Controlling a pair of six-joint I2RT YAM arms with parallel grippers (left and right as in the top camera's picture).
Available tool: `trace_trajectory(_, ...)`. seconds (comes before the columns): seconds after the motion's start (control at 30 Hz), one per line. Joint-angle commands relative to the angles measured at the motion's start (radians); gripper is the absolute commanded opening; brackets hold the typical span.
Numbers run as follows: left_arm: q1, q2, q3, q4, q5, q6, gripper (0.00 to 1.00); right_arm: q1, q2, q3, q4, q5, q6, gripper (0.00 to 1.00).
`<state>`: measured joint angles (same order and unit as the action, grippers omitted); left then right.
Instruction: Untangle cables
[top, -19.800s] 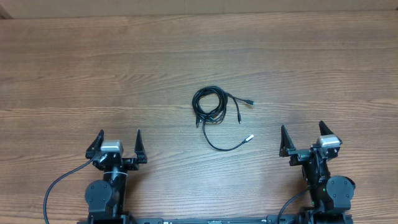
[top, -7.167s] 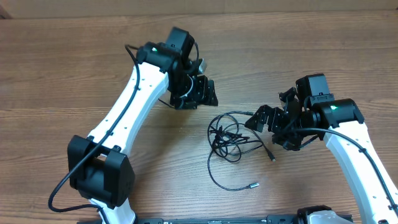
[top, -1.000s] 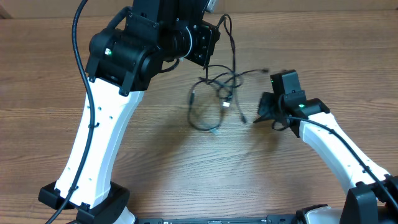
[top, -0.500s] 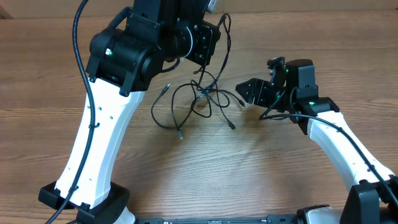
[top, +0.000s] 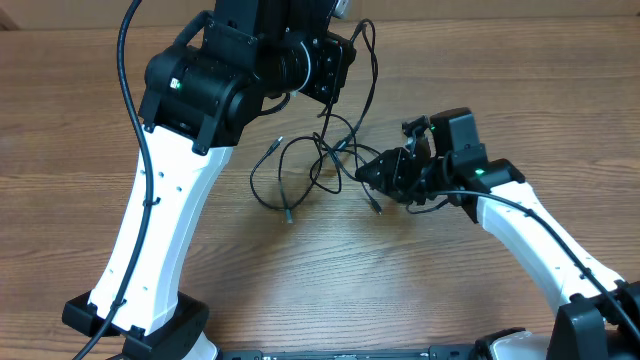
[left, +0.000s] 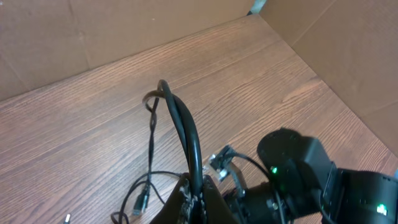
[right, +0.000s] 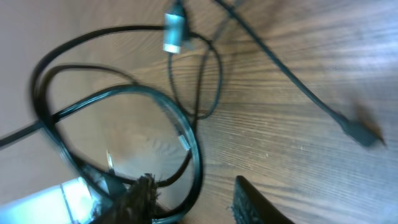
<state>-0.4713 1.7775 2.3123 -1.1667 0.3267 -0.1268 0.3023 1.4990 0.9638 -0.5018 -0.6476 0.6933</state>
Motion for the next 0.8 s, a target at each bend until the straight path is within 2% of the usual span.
trace_trajectory(0.0, -0.008, -0.024, 0.025, 0.011, 0.015, 0.015, 0.04, 0.040, -0.004, 0.017, 0.002, 0.170, 0.153, 0.38)
trace_trajectory(0.07, -0.008, -0.024, 0.025, 0.011, 0.015, 0.015, 0.04, 0.058, -0.004, 0.017, 0.012, 0.240, 0.156, 0.40)
trace_trajectory(0.17, -0.008, -0.024, 0.025, 0.011, 0.015, 0.015, 0.04, 0.070, -0.004, 0.017, 0.036, 0.285, 0.156, 0.51)
trace_trajectory(0.23, -0.008, -0.024, 0.025, 0.011, 0.014, 0.015, 0.04, 0.070, -0.004, 0.017, 0.064, 0.284, 0.156, 0.52)
trace_trajectory(0.3, -0.008, -0.024, 0.025, 0.010, 0.014, 0.015, 0.04, 0.070, -0.004, 0.018, 0.086, 0.280, 0.156, 0.45)
trace_trajectory(0.33, -0.008, -0.024, 0.025, 0.010, 0.014, 0.015, 0.04, 0.070, -0.004, 0.017, 0.087, 0.274, 0.156, 0.30)
trace_trajectory(0.4, -0.008, -0.024, 0.025, 0.010, 0.013, 0.016, 0.04, 0.070, -0.004, 0.017, 0.063, 0.270, 0.155, 0.06)
trace_trajectory(0.53, -0.006, -0.024, 0.025, 0.000, -0.037, 0.019, 0.04, 0.069, -0.004, 0.017, -0.057, 0.377, 0.093, 0.04)
trace_trajectory(0.6, -0.004, -0.024, 0.025, -0.020, -0.137, 0.024, 0.04, 0.065, -0.004, 0.017, -0.137, 0.522, 0.040, 0.04)
trace_trajectory(0.67, 0.001, -0.024, 0.025, -0.055, -0.294, 0.023, 0.04, 0.039, -0.004, 0.018, -0.244, 0.779, 0.031, 0.04)
trace_trajectory(0.77, 0.013, -0.024, 0.025, -0.097, -0.476, 0.022, 0.04, -0.023, -0.005, 0.020, -0.327, 0.996, 0.031, 0.04)
